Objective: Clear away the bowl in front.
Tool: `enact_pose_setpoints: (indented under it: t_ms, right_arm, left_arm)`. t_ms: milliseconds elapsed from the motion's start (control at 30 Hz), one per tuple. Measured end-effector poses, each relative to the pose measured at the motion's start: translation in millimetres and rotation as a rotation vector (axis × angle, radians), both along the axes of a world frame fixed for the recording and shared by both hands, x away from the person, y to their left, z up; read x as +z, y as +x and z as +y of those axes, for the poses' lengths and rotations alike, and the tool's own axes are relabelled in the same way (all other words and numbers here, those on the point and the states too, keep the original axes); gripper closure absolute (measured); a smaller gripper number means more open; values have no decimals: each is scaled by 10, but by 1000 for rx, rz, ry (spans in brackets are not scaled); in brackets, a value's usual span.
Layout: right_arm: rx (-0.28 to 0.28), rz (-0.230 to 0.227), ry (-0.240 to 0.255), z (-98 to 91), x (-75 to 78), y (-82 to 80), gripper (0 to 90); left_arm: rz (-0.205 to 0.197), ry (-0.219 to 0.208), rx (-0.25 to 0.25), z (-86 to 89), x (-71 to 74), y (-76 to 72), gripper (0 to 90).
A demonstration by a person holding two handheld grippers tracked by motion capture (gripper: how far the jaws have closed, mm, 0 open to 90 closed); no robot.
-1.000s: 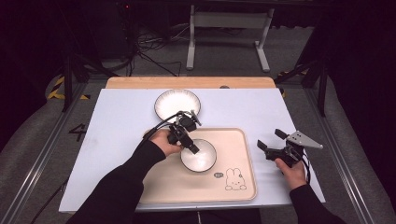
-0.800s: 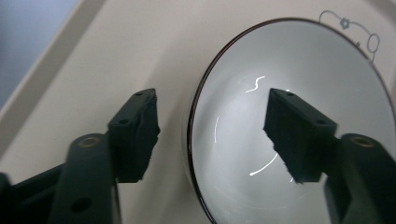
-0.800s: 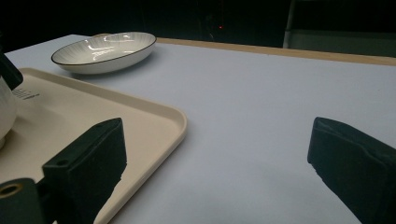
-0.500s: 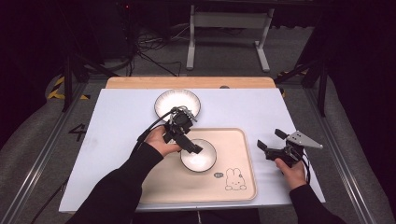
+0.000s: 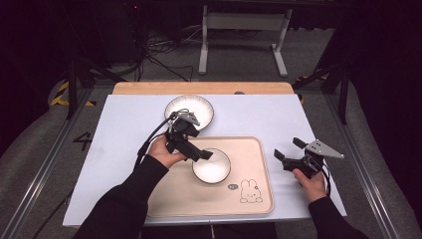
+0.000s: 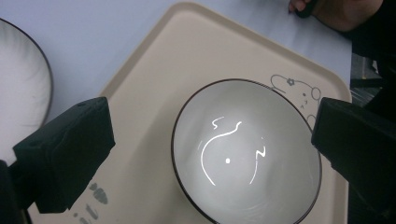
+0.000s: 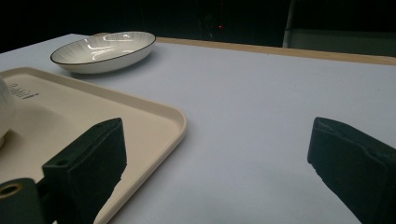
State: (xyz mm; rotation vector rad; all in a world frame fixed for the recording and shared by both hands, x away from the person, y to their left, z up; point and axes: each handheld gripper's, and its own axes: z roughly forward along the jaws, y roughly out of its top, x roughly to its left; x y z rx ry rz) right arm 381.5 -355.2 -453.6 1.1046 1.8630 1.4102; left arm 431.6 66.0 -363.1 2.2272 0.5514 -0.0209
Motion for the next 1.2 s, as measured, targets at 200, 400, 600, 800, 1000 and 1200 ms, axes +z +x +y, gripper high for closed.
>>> enact_pose_setpoints:
  t_ms: [200, 400, 600, 800, 1000, 1200]
  right_arm:
    - [1, 0, -1, 0, 0, 0, 51]
    - [0, -1, -3, 0, 0, -2, 51]
    - [2, -3, -5, -1, 0, -1, 51]
    - [0, -5, -5, 0, 0, -3, 51]
    - [0, -6, -2, 0, -1, -4, 51]
    - [0, -7, -2, 1, -1, -7, 51]
  left_arm:
    - [-39, -105, 33, 163, -17, -55, 0]
    - [-96, -197, 144, 370, -34, -109, 0]
    - [-134, -200, 209, 480, -76, -165, 0]
    - [-210, -234, 300, 628, -106, -252, 0]
    - [-238, -252, 339, 711, -152, -311, 0]
    - [-277, -262, 391, 825, -222, -385, 0]
